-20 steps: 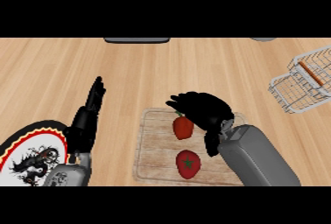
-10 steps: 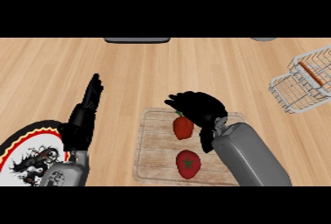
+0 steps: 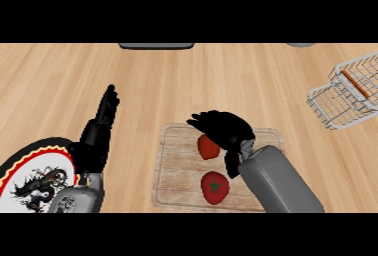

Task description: Pick the bell pepper from the cutting board and place it in the tiered basket

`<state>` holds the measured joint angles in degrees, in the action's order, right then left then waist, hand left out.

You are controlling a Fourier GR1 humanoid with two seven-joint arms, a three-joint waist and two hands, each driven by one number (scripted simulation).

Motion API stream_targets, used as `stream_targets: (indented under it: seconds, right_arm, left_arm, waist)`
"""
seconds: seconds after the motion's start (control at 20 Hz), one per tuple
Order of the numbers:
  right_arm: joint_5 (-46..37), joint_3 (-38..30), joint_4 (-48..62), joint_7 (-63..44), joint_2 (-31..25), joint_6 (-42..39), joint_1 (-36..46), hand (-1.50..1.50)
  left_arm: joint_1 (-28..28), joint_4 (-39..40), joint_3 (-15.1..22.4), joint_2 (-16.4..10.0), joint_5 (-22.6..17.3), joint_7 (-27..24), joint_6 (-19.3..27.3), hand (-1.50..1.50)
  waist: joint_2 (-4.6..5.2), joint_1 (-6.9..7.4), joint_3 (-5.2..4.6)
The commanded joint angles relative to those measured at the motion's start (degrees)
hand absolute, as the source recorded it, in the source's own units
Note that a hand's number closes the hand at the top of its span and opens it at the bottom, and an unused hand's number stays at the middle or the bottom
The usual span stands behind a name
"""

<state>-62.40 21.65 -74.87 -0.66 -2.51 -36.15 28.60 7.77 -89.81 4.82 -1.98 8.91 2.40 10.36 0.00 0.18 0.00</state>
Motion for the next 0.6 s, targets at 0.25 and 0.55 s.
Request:
stream_targets:
  seconds: [0.25, 0.55]
  right_arm:
    - [-0.7, -2.1, 1.8, 1.6, 2.4, 5.4, -2.1, -1.50]
    - [-6.2, 3.3, 3.8, 4.6, 2.1, 18.4, -2.8, 1.50]
  left_arm:
    - [-0.9, 0.5, 1.4, 1.3, 1.8, -1.2, 1.1, 0.00]
    - [0.0, 0.8, -1.0, -0.5, 0.2, -0.2, -0.7, 0.00]
  waist:
    - [0.00, -0.02, 0.00]
    - [0.04, 0.04, 0.00]
